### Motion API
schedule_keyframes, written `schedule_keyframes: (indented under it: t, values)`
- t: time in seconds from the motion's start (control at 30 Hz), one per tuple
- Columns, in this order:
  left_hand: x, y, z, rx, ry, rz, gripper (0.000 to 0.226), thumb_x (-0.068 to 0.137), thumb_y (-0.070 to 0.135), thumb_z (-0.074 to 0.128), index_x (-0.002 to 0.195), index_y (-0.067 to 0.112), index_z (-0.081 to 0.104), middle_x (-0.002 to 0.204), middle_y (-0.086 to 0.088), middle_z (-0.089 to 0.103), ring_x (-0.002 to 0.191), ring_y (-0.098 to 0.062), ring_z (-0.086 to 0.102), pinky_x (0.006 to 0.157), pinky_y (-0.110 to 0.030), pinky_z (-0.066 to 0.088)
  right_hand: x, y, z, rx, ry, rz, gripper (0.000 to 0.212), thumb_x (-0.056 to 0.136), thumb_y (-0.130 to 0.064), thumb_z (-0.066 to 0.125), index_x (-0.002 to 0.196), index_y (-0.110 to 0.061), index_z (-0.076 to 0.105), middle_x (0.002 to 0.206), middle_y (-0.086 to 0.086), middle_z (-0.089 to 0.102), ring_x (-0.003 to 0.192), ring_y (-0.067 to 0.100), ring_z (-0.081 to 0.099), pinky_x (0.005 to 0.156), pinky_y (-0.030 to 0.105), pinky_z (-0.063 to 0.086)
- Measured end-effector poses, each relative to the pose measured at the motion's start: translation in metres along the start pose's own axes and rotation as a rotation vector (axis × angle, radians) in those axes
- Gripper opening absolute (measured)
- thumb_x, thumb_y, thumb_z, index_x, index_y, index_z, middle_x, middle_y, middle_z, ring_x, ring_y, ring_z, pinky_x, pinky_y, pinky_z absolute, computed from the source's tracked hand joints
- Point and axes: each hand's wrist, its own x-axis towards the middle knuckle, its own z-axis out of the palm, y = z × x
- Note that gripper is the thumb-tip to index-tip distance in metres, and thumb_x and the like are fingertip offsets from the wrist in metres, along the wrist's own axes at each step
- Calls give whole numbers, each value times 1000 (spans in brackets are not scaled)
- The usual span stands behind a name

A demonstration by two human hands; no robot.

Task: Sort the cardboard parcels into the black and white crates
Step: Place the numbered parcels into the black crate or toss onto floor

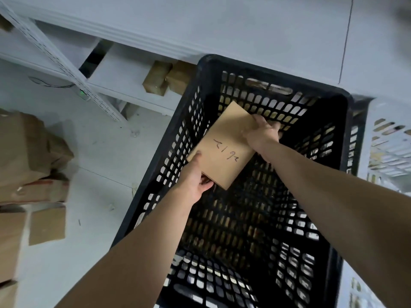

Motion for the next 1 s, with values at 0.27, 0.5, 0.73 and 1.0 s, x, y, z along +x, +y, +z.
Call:
schedule_keyframes:
  t: [0.27, 0.5, 0.73, 1.0]
  values:
    - [17, 0, 7, -200, -61, -63, 43, 91, 41, 59, 105, 0, 55, 113, -21, 58, 102, -34, 59, 91, -47, 51, 8, -6, 30, 151, -59, -68, 81, 88, -3, 48, 151, -31, 6, 157, 8, 9, 120, 22, 45, 88, 15, 44]
    - [18, 3, 5, -207, -101, -60, 63, 92, 43, 56, 137, 2, 40, 133, -24, 48, 128, -40, 44, 106, -55, 36, -2, -2, 34, 248, -104, -58, 70, 90, -9, 51, 151, -20, 17, 151, 4, 32, 137, 23, 32, 111, 36, 34]
    - [-16, 24, 7, 2, 30, 44, 56, 95, 42, 50, 140, 9, 43, 138, -15, 50, 126, -30, 49, 101, -44, 41, -31, -18, 10, 330, -65, -128, 58, 94, -32, 53, 146, -20, 31, 145, 4, 42, 126, 22, 46, 86, 24, 36]
    - [-112, 72, 31, 323, -58, 468, 34, 94, 54, 44, 95, 24, 61, 92, 2, 68, 85, -14, 65, 73, -33, 52, -111, -61, -53, 477, 52, -312, 59, 94, -45, 48, 144, -14, 37, 145, 3, 44, 131, 19, 41, 96, 25, 32]
